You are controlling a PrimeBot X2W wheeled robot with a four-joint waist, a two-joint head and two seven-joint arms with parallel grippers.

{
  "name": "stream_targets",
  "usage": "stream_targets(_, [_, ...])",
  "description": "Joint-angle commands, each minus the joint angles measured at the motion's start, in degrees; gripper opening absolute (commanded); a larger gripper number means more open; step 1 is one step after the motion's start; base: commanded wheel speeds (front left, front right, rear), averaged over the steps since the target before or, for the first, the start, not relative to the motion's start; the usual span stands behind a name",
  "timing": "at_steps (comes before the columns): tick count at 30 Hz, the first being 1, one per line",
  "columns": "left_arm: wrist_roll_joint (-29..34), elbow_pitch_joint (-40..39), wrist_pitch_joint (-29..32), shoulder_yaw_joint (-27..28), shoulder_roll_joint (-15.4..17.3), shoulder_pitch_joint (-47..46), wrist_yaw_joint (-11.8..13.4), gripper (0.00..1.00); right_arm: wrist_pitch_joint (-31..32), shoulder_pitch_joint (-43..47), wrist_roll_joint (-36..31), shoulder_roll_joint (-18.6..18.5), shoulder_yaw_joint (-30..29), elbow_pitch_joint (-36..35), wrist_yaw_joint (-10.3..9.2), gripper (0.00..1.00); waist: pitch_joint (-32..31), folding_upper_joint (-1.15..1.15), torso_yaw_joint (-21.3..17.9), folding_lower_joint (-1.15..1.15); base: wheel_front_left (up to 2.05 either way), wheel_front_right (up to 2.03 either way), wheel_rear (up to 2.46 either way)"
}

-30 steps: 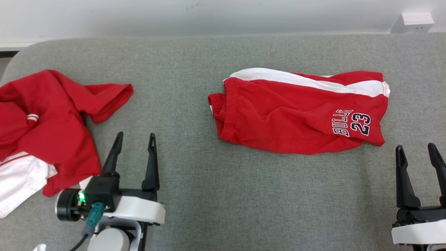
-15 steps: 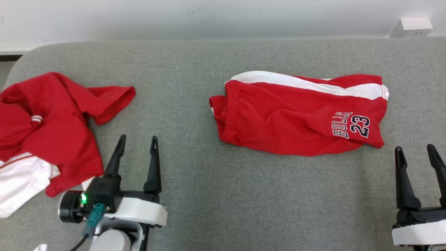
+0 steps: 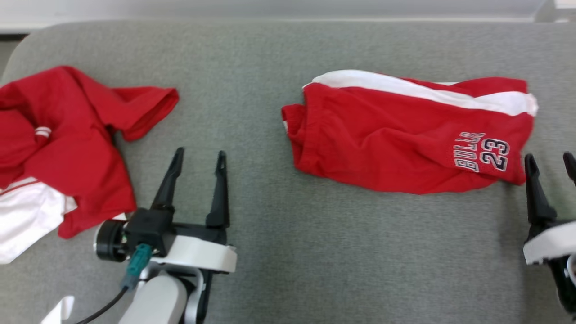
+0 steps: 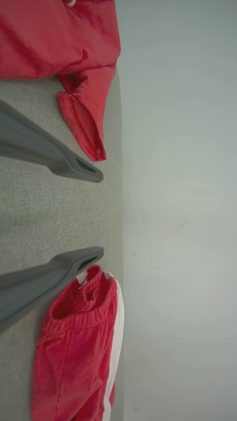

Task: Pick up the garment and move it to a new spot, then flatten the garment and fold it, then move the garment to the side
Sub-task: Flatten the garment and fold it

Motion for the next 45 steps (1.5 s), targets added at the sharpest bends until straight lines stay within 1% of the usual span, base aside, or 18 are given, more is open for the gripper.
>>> stream_targets(1, [0.6, 0.3, -0.2, -0.3, -0.4, -1.0, -0.3, 1.0, -0.3, -3.2, 1.1, -1.4, 1.5, 3.1, -0.16, 1.0, 1.6, 0.0, 1.7, 0.0, 0.0, 0.0, 0.0])
stream_targets(5, [0.6, 1.4, -0.4, -1.2, -1.7, -2.3, -0.9, 1.0, 0.9, -9.7, 4.1, -3.6, 6.0, 11.0, -0.16, 1.0, 2.9, 0.0, 3.1, 0.0, 0.0, 0.0, 0.0])
stream_targets(9, [0.9, 2.3, -0.6, -2.1, -3.0, -3.0, -1.4, 1.0, 4.0, -14.3, 7.6, -4.9, 10.4, 16.1, -0.16, 1.0, 3.3, 0.0, 4.1, 0.0, 0.0, 0.0, 0.0])
stream_targets(11, [0.9, 2.7, -0.5, -2.2, -3.3, -3.2, -1.6, 1.0, 7.3, -15.1, 9.3, -5.4, 12.1, 18.6, -0.16, 1.0, 3.3, 0.0, 4.2, 0.0, 0.0, 0.0, 0.0])
stream_targets(15, [1.0, 3.0, -0.6, -2.1, -3.7, -3.6, -2.0, 1.0, 14.6, -16.3, 13.4, -5.6, 15.5, 19.9, -0.13, 1.0, 3.0, 0.0, 4.1, 0.0, 0.0, 0.0, 0.0])
stream_targets(16, [1.1, 2.9, -0.6, -1.9, -3.8, -3.7, -2.1, 1.0, 16.5, -16.6, 13.6, -5.9, 15.8, 20.3, -0.14, 0.93, 3.0, 0.0, 4.0, 0.0, 0.0, 0.0, 0.0])
stream_targets(17, [1.2, 2.9, -0.6, -1.9, -3.9, -3.7, -2.1, 1.0, 18.3, -16.6, 14.8, -5.7, 16.6, 20.2, -0.13, 0.48, 2.9, 0.0, 3.9, 0.0, 0.0, 0.0, 0.0])
stream_targets(18, [1.3, 2.8, -0.6, -1.9, -4.0, -3.7, -2.2, 1.0, 20.2, -16.7, 15.4, -5.6, 17.4, 19.8, -0.12, 0.3, 2.8, 0.0, 3.8, 0.0, 0.0, 0.0, 0.0])
stream_targets(19, [1.4, 2.7, -0.6, -1.8, -4.1, -3.6, -2.3, 1.0, 21.9, -16.8, 15.6, -6.0, 18.1, 19.8, -0.08, 0.0, 2.8, 0.0, 3.7, 0.0, 0.0, 0.0, 0.0])
stream_targets(20, [1.3, 2.7, -0.6, -1.8, -4.2, -3.6, -2.4, 1.0, 24.0, -16.7, 16.5, -6.0, 18.6, 19.8, -0.08, 0.0, 2.8, 0.0, 3.6, 0.0, 0.0, 0.0, 0.0])
stream_targets(23, [1.4, 2.7, -0.6, -1.6, -4.5, -3.6, -2.7, 1.0, 27.3, -17.0, 18.0, -6.6, 19.5, 19.2, -0.08, 0.0, 2.7, 0.0, 3.7, 0.0, 0.0, 0.0, 0.0])
stream_targets(25, [1.4, 2.8, -0.6, -1.2, -4.7, -3.3, -2.8, 1.0, 27.5, -16.7, 18.5, -6.8, 19.7, 18.4, -0.07, 0.0, 2.5, 0.0, 3.9, 0.0, 0.0, 0.0, 0.0])
stream_targets(28, [1.5, 2.7, -0.6, -0.8, -5.1, -2.5, -2.9, 1.0, 25.1, -15.1, 18.7, -7.3, 18.3, 16.0, -0.03, 0.0, 1.8, 0.0, 4.1, 0.0, 0.0, 0.0, 0.0])
stream_targets(31, [1.7, 2.5, -0.6, -0.1, -5.1, -1.7, -3.1, 1.0, 20.8, -11.8, 18.1, -7.2, 15.7, 12.6, -0.04, 0.0, 0.8, 0.0, 4.0, 0.0, 0.0, 0.0, 0.0])
stream_targets(38, [2.1, 2.2, -0.6, 0.9, -4.8, 0.1, -3.4, 1.0, 11.3, -0.9, 13.9, -4.6, 8.2, 3.4, -0.15, 0.0, -1.2, 0.0, 1.8, 0.0, 0.0, 0.0, 0.0])
stream_targets(41, [2.3, 2.4, -0.6, 0.8, -4.9, 0.3, -3.7, 1.0, 10.1, 2.1, 11.9, -4.1, 4.7, 1.7, -0.15, 0.0, -1.7, 0.0, 1.3, 0.0, 0.0, 0.0, 0.0])
stream_targets(44, [2.2, 2.6, -0.6, 0.9, -5.0, 0.4, -4.0, 1.0, 10.6, 4.2, 9.9, -3.7, 1.8, 1.4, -0.15, 0.0, -2.4, 0.0, 1.2, 0.0, 0.0, 0.0, 0.0])
stream_targets(45, [2.2, 2.6, -0.6, 0.9, -5.0, 0.4, -4.0, 1.0, 10.6, 4.2, 9.9, -3.7, 1.8, 1.4, -0.15, 0.0, -2.4, 0.0, 1.2, 0.0, 0.0, 0.0, 0.0])
